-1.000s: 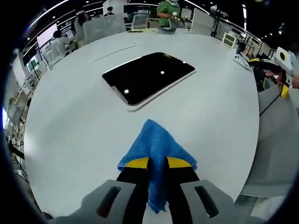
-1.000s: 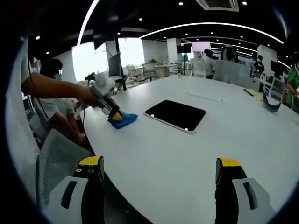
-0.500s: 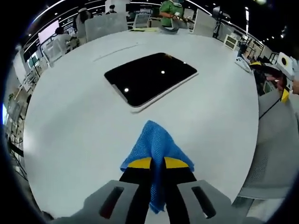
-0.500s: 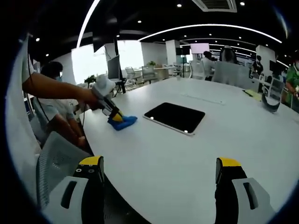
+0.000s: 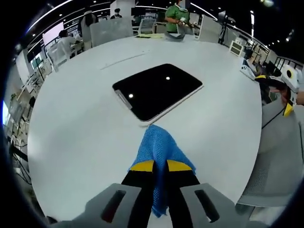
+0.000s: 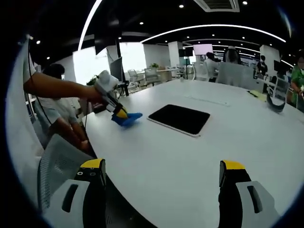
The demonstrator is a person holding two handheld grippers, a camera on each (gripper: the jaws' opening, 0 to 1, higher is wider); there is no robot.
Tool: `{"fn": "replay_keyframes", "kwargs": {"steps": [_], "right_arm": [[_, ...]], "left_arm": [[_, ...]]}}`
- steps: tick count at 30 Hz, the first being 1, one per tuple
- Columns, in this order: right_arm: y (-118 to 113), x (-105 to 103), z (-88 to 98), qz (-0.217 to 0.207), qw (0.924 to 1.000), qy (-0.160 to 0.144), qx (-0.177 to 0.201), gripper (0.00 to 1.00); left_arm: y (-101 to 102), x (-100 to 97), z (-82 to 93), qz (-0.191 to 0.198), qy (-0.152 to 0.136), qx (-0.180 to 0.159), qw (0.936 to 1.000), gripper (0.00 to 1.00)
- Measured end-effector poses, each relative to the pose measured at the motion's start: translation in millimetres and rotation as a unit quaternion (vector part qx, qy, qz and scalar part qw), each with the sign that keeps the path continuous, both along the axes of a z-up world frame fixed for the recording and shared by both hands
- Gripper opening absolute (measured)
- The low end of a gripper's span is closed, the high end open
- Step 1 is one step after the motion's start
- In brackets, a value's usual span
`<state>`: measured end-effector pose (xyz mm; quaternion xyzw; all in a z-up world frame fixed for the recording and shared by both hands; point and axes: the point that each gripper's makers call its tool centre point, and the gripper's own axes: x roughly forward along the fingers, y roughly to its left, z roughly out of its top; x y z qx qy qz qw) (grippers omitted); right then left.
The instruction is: Wipe the mirror surface with the cleaning cloth until all visible marks leave the cleaned area.
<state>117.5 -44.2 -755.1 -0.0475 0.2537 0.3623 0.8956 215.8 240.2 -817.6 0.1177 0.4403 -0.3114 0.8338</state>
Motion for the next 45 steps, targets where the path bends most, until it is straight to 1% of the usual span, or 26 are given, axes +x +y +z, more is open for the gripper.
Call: {"fn": "replay_keyframes", "kwargs": {"steps": [9,20,26,29,35,45], "right_arm": [[2.4,1.7,1.2,0.0,1.0,-0.002,0.006,1.0],[2.6,3.7,4.0,0.0,0.9999,-0.007,0.009,1.0],[5.2,3.6,5.5,0.004,0.9999,-0.012,0.007,1.0],[5.9,3.3,5.9,0.004,0.9999,-0.013,0.009,1.0],[4.6,4.5,7.1,0.005,0.9999,-0.014,0.008,1.0],[-1.4,7.3,7.7,-0.001,0.9999,-0.012,0.006,1.0]], "left_arm": [[-2.4,18.4,20.6,0.005,-0.016,-0.007,0.9998,0.06],[-5.5,40.4,36.6,0.002,-0.03,-0.006,0.9995,0.06],[-13.0,48.9,46.3,-0.005,-0.036,-0.004,0.9993,0.06],[-14.9,53.5,48.9,-0.011,-0.041,0.004,0.9991,0.06],[-21.4,59.1,50.1,-0.02,-0.042,0.011,0.9989,0.06],[-33.4,72.3,48.6,-0.029,-0.04,0.009,0.9987,0.06]]}}
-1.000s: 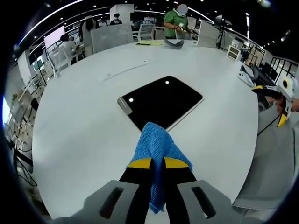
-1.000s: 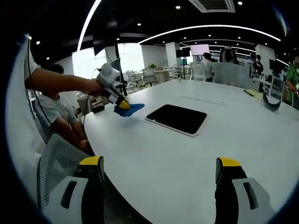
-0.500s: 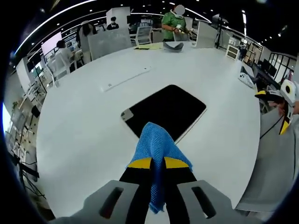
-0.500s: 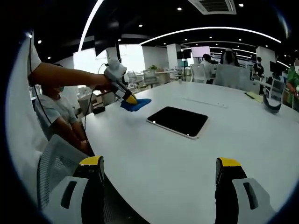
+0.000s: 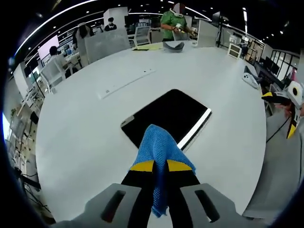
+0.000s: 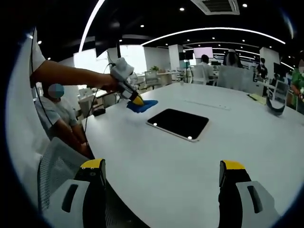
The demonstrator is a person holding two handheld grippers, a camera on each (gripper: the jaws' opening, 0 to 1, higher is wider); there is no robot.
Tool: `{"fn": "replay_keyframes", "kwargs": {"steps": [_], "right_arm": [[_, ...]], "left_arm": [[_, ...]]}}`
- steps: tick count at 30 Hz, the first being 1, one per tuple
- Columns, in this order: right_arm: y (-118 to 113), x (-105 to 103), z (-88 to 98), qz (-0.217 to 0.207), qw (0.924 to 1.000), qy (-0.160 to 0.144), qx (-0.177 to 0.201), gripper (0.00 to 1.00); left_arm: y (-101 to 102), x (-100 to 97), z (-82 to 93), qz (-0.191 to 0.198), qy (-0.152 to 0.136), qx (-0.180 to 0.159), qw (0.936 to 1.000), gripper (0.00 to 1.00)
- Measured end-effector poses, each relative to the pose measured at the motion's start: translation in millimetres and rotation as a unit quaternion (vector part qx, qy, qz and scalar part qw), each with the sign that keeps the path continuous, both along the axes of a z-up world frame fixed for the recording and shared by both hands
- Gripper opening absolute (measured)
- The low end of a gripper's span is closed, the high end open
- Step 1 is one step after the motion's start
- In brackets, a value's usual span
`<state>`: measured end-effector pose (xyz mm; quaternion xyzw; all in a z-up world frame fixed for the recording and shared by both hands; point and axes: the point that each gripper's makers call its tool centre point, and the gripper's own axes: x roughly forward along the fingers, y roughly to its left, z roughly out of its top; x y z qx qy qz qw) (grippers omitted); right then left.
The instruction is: Wipe the mirror surface with the cleaning cloth until all visible marks leave the cleaned area.
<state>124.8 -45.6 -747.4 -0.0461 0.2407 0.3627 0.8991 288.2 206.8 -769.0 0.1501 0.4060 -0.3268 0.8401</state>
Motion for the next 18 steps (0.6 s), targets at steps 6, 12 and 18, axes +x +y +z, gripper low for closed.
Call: {"fn": "replay_keyframes", "kwargs": {"steps": [6,12,18], "right_arm": [[-1.6,-0.5,-3.6,-0.003,1.0,0.005,-0.002,1.0],[-4.4,0.7,-5.8,-0.008,0.9999,0.007,-0.001,1.0],[-7.6,2.2,-5.8,-0.014,0.9999,0.01,0.0,1.0]], "left_arm": [[-0.8,11.5,-2.7,0.002,-0.002,0.001,1.0,0.06],[-1.8,23.6,-7.0,0.006,-0.002,0.003,1.0,0.06],[-6.3,32.6,-13.6,0.006,0.003,0.0,1.0,0.06]]}}
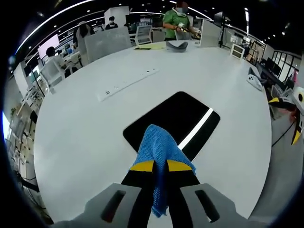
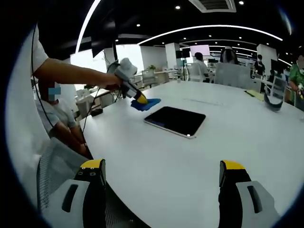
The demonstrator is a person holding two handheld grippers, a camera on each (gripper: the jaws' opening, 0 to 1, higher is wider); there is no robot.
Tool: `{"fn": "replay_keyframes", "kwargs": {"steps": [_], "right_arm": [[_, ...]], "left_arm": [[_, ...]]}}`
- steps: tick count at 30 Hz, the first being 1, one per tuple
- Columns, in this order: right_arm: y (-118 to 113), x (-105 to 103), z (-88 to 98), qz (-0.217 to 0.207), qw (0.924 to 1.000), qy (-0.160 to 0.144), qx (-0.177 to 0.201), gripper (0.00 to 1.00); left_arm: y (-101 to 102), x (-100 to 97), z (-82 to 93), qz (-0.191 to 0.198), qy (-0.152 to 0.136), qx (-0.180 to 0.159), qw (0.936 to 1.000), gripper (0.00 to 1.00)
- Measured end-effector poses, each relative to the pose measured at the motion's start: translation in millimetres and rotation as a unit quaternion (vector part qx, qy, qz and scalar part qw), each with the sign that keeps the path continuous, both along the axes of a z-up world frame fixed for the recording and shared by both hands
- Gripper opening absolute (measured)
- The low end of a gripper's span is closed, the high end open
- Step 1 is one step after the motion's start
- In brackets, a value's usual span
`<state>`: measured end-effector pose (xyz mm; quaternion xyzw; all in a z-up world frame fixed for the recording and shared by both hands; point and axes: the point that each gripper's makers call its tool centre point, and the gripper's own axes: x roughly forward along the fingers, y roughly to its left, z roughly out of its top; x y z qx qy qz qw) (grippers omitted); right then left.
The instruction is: Wipe the mirror surface with the cleaning cloth until all visible marks leave the cleaned area.
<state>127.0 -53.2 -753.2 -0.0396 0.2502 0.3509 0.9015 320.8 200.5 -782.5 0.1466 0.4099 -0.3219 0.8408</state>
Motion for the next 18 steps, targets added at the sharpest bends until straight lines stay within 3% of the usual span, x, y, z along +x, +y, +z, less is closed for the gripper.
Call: {"fn": "replay_keyframes", "kwargs": {"steps": [18], "right_arm": [[-2.8,0.8,-3.4,-0.004,1.0,0.005,-0.005,1.0]], "left_arm": [[-12.0,31.4,-6.0,-0.003,-0.007,0.005,1.0,0.06]]}}
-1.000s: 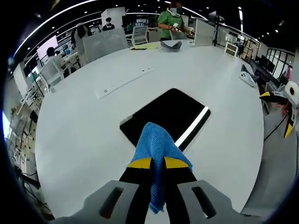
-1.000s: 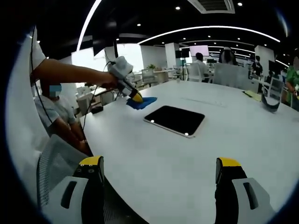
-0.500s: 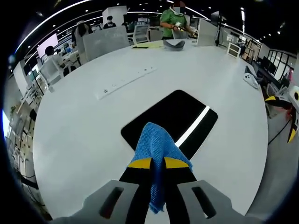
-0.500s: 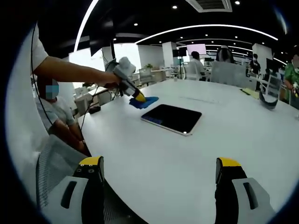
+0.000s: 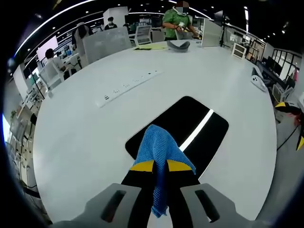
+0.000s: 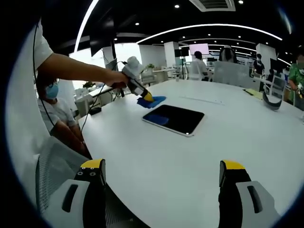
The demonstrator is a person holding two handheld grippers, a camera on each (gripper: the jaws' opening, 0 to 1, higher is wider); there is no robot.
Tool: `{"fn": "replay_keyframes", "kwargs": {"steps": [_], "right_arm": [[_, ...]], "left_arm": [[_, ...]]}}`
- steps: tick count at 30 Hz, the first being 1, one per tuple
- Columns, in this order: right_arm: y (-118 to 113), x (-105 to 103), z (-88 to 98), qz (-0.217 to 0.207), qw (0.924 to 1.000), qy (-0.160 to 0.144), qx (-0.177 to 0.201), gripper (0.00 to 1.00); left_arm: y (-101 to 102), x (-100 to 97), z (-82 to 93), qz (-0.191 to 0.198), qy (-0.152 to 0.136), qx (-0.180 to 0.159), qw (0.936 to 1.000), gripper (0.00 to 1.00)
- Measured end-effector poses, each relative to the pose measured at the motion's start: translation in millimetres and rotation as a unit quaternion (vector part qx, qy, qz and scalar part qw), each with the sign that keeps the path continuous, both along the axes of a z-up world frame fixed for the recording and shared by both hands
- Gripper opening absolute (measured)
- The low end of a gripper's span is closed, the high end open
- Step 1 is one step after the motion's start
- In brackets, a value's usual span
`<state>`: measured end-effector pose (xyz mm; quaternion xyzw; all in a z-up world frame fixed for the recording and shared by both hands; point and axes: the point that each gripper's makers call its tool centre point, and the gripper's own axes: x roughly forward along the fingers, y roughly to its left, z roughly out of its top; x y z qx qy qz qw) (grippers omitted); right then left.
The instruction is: Wipe the mirror surface with the cleaning cloth until all visible marks leave the cleaned area.
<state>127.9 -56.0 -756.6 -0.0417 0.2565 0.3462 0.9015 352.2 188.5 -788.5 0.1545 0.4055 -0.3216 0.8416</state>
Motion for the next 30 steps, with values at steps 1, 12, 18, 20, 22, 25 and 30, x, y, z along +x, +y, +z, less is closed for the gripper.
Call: {"fn": "replay_keyframes", "kwargs": {"steps": [1,12,18,20,22,25,30], "right_arm": [[-0.5,0.0,-0.6,-0.001,1.0,0.001,0.0,1.0],[-4.1,1.3,-4.3,-0.008,0.9999,0.007,-0.003,1.0],[-6.0,2.6,-5.8,-0.012,0.9999,0.011,-0.003,1.0],[-6.3,2.8,-5.9,-0.013,0.9998,0.012,-0.003,1.0],[-7.8,3.0,-6.9,-0.015,0.9998,0.013,-0.003,1.0],[-9.1,3.3,-8.0,-0.018,0.9997,0.015,-0.004,1.0],[-9.9,3.5,-10.0,-0.019,0.9996,0.018,-0.004,1.0]], "left_arm": [[-0.3,1.0,-0.7,0.0,0.0,-0.001,1.0,0.06],[7.2,16.0,-18.4,0.022,0.008,0.005,0.9997,0.06],[7.0,23.3,-24.5,0.027,0.012,0.006,0.9996,0.06],[6.9,26.1,-25.9,0.028,0.013,0.006,0.9995,0.06],[5.7,28.6,-26.1,0.028,0.012,0.004,0.9995,0.06],[5.2,32.9,-26.6,0.027,0.01,0.006,0.9996,0.06],[6.8,38.0,-29.2,0.025,0.008,0.014,0.9996,0.06]]}}
